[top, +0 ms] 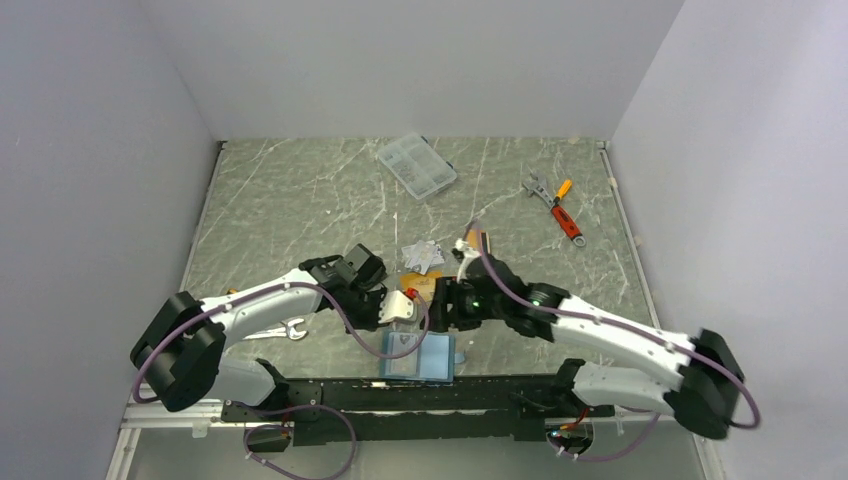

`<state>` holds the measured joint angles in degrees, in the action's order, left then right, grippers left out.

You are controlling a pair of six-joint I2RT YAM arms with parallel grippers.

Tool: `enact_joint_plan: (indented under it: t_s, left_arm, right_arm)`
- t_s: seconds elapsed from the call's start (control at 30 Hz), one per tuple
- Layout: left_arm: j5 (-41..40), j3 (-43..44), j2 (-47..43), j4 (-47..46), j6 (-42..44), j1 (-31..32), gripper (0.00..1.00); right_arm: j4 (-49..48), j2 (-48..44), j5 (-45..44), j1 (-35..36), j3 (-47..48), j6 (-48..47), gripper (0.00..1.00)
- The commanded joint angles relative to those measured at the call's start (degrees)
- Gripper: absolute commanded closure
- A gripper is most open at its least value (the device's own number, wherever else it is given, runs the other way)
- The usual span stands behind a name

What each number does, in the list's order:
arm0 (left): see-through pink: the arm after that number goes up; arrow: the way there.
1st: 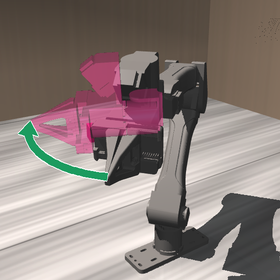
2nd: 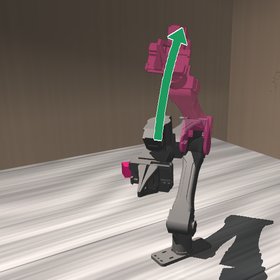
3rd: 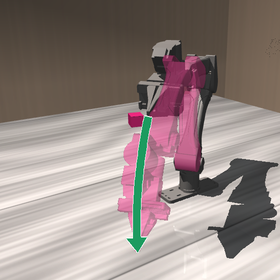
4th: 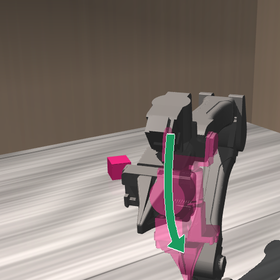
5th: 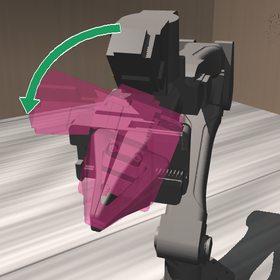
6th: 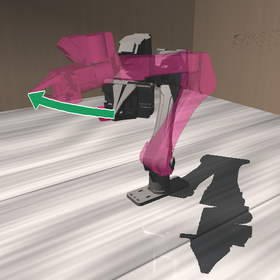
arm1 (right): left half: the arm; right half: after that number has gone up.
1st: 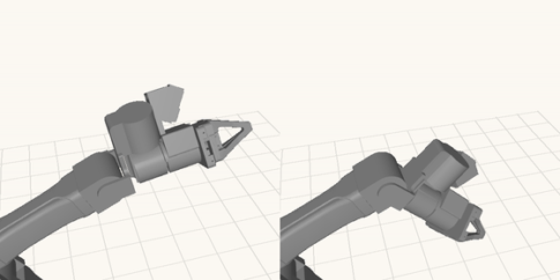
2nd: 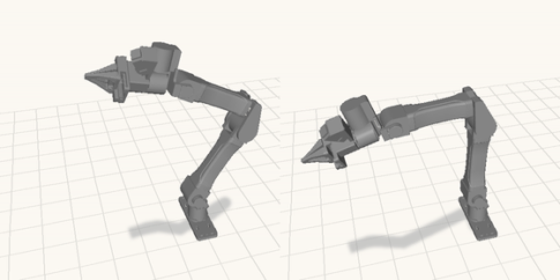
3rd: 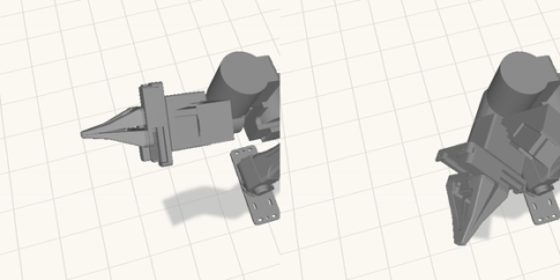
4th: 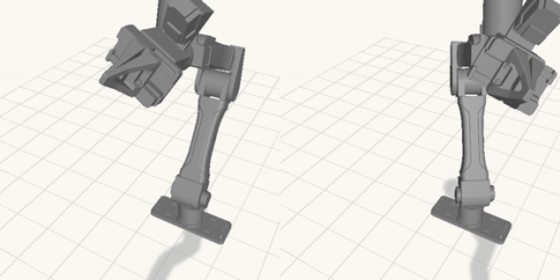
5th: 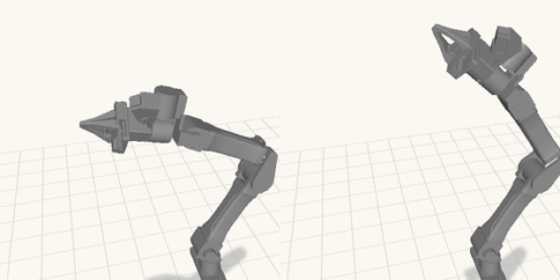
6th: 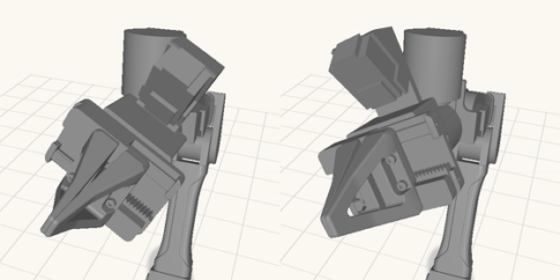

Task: Put the credit cards into the card holder
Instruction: Insert the credit card into the card holder, then close the card holder at the center of the board.

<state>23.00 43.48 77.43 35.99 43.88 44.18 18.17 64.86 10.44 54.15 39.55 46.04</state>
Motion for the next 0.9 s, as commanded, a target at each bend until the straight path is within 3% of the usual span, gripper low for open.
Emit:
enact_joint_plan:
  t_s: [0.0,0.27,0.6,0.87]
  left_arm:
    - [4.05,1.91,-1.34,2.84,0.77,-0.44,1.00]
    - [2.97,3.78,3.52,0.43,0.83,3.57,1.00]
    - [2.33,4.15,7.76,-0.21,1.63,5.37,1.00]
    - [3.03,1.68,8.37,-1.36,0.42,7.66,1.00]
  right_arm:
    - [7.19,-11.46,-2.04,-0.05,-7.03,5.52,0.35]
    - [-0.85,-24.91,6.44,-0.70,-23.55,16.01,0.34]
    - [-16.94,-18.88,12.95,-0.62,-31.56,20.78,0.34]
    - [-23.76,-18.26,9.69,-0.57,-33.48,22.39,0.37]
